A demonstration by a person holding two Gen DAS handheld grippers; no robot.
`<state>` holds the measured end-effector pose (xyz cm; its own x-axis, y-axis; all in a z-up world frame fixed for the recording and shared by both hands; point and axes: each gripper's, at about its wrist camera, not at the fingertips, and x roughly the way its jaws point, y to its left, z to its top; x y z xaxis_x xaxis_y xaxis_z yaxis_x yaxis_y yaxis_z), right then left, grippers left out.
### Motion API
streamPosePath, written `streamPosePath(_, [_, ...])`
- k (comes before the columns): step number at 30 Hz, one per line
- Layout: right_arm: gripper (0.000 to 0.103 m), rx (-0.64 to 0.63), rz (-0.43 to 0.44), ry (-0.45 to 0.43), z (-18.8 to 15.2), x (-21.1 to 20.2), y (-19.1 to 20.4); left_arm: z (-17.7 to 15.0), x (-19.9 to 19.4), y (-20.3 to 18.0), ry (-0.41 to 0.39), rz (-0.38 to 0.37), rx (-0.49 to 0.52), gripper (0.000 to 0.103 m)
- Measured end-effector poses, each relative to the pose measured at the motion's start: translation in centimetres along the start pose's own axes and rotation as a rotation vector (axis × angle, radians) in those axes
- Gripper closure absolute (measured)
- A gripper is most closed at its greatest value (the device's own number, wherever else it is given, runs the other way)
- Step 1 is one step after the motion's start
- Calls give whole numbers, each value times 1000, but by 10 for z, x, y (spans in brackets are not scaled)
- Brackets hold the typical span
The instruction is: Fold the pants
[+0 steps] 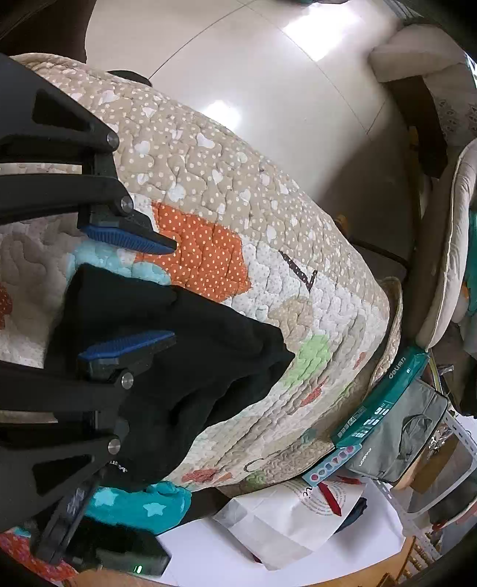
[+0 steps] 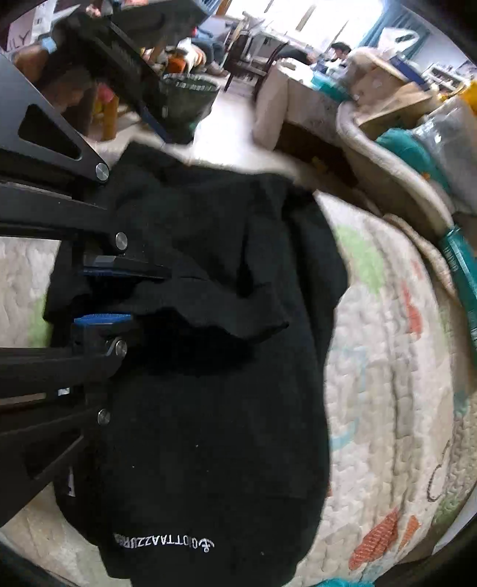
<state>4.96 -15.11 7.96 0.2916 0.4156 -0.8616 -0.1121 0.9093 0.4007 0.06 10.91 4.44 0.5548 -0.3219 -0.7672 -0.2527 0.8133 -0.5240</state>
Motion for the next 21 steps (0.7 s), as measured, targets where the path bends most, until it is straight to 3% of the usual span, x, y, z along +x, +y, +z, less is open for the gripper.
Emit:
streamPosePath(3, [87,50,-3,-32,-11,-20,-12,1,3,0,13,-1,-10,61])
streamPosePath(6, [87,81,-43,22,-31,-16,-27,1,7,-2,28,-5,-9,61])
streamPosePath(9, [82,93,-79,55,-44,-12,-34,-1,8,-6,32,-3,8,61])
streamPosePath(10, [75,100,-87,47,-45,-15,-34,-2,8,-7,29,0,16,61])
streamPosePath(12, [68,96,-134,-5,-40,-27,-30,-4,7,-10,15,13,39,61])
streamPosePath(15, [68,28,-195,-172,-30,-54,-9,-6,9,-19,21,16,82,60])
streamPosePath(17, [68,-6,-145,-245,-26,-64,4,-8,10,-25,23,19,116,60])
streamPosePath(18, [68,-27,-100,-240,-23,-61,11,-10,12,-30,27,35,143,59])
streamPosePath(21, [68,-38,-24,-153,-19,-32,16,-19,26,-40,60,190,261,55])
